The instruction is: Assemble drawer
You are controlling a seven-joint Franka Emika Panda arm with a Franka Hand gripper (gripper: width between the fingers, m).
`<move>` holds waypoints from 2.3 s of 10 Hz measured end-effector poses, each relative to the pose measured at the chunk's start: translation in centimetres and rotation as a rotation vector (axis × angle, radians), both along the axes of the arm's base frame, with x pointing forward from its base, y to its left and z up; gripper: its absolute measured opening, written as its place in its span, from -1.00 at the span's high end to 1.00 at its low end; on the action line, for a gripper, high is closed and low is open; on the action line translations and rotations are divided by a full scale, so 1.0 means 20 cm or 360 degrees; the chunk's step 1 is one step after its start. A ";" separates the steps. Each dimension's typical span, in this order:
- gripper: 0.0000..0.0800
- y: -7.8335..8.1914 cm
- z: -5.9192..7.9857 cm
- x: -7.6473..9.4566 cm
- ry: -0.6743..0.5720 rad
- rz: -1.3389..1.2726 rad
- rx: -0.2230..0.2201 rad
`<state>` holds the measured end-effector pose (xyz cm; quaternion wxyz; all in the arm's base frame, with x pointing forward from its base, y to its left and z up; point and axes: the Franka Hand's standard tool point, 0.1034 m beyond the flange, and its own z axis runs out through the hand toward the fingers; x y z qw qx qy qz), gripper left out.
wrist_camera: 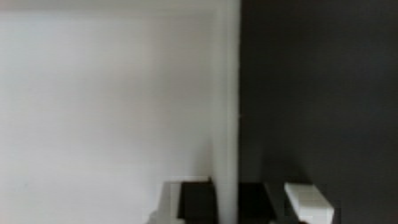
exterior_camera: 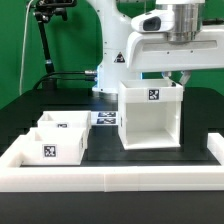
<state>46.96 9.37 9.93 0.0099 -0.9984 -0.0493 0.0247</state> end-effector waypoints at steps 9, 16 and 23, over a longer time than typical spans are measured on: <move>0.90 0.03 0.00 0.30 -0.0145 0.0118 0.0045; 0.90 0.03 0.02 0.45 -0.0153 -0.0178 0.0094; 0.90 -0.06 0.05 0.57 -0.0152 -0.0909 0.0147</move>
Offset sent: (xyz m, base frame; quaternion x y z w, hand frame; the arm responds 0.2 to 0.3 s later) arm 0.0538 -0.0010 -0.0073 0.0145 0.0603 -0.0831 0.9946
